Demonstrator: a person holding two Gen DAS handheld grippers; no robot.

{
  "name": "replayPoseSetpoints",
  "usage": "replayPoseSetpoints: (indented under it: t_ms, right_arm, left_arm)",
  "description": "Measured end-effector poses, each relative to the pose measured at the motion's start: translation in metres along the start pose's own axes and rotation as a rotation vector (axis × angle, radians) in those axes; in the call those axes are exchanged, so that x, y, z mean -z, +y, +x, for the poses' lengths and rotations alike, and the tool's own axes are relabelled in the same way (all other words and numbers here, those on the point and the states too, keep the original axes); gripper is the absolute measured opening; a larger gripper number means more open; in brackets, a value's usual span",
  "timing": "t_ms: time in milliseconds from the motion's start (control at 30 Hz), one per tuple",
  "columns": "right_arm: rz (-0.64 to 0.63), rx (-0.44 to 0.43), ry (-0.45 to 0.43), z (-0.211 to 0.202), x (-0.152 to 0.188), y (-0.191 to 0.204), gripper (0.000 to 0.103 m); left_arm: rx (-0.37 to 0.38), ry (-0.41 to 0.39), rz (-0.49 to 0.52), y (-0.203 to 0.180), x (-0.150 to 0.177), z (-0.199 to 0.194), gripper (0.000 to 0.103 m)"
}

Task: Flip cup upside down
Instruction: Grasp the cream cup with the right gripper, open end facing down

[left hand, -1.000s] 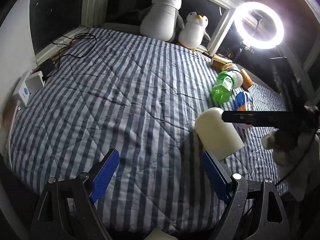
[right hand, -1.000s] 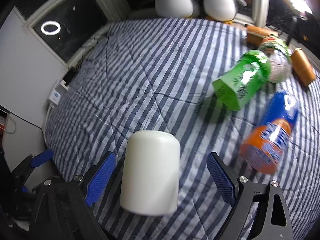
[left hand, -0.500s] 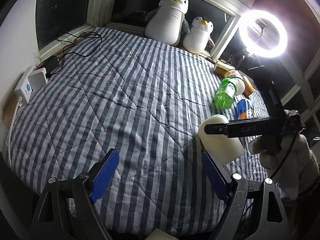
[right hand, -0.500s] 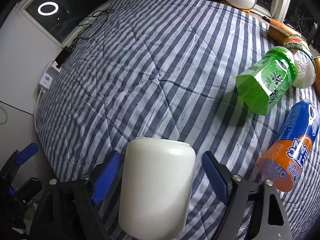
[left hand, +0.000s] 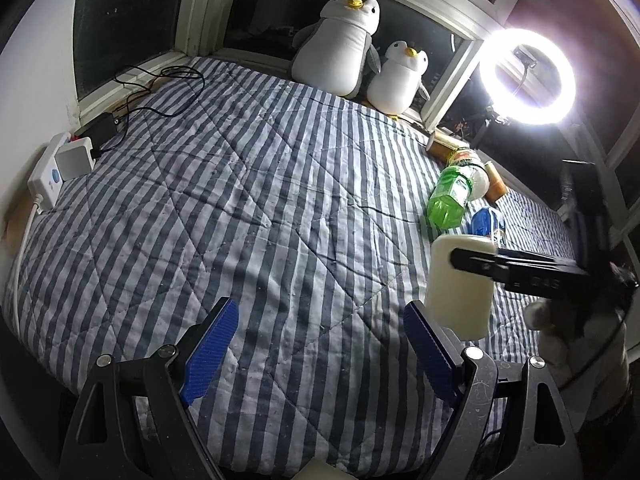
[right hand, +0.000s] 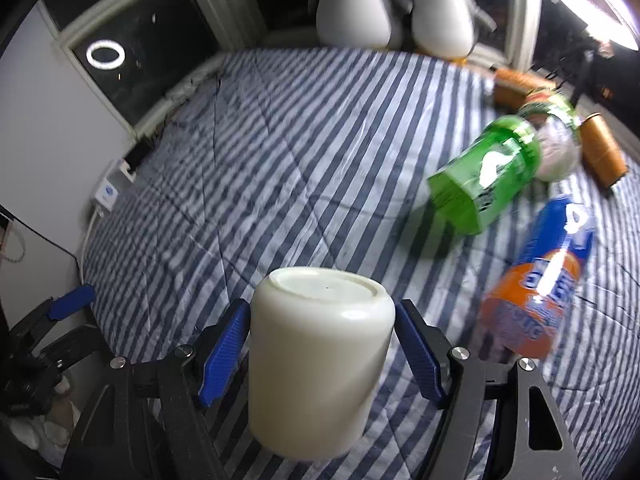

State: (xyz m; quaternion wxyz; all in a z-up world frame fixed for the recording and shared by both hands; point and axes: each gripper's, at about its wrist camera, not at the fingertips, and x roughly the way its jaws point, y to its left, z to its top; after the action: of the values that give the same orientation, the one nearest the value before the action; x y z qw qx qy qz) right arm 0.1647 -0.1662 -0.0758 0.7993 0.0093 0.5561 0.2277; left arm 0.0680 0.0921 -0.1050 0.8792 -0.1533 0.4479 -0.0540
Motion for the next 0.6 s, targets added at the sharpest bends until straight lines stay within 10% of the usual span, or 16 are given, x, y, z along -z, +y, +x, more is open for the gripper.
replayPoseSetpoints:
  t_ms: [600]
  right_arm:
    - [-0.035,0.189,-0.362,-0.044,0.034,0.006,0.07]
  left_arm:
    - [-0.031,-0.047,0.101,-0.036,0.007,0.002,0.087]
